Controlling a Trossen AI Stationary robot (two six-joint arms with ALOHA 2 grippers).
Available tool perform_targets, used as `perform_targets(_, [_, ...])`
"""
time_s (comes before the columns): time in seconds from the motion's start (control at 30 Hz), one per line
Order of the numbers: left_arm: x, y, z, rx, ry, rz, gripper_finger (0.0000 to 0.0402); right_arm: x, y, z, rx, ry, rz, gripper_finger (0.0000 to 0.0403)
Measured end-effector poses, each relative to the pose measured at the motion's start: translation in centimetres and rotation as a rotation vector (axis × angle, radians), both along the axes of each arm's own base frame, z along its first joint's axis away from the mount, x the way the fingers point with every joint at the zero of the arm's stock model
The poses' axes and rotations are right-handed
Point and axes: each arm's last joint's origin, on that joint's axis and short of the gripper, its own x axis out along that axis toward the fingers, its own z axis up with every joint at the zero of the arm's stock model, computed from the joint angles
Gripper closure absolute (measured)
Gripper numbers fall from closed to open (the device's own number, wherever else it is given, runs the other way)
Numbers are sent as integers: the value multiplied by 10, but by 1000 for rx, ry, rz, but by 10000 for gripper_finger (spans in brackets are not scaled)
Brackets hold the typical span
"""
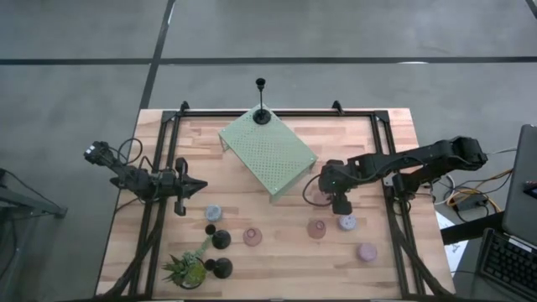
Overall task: Pick & Place candle stick holders
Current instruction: Put the top pink glass candle holder on the shelf aligned with the black candle holder
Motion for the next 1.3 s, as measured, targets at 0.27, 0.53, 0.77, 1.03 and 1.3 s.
perform_targets(0.27, [0, 0, 0, 0, 0, 0, 381, 1, 4, 1, 2, -10, 14, 217])
perform_targets(0.53, [0, 0, 0, -1, 0, 0, 381, 1, 8, 5, 9, -13, 16, 231])
perform_targets(0.77, [0, 0, 0, 0, 0, 0, 381, 9, 10, 31, 14, -47, 16, 229])
perform_targets(1.03, [0, 0, 0, 0, 0, 0, 381, 17, 11, 84, 13, -109, 31, 228])
perform_targets(1.3, [0, 0, 0, 0, 0, 0, 381, 38, 11, 136, -25, -216, 51, 227])
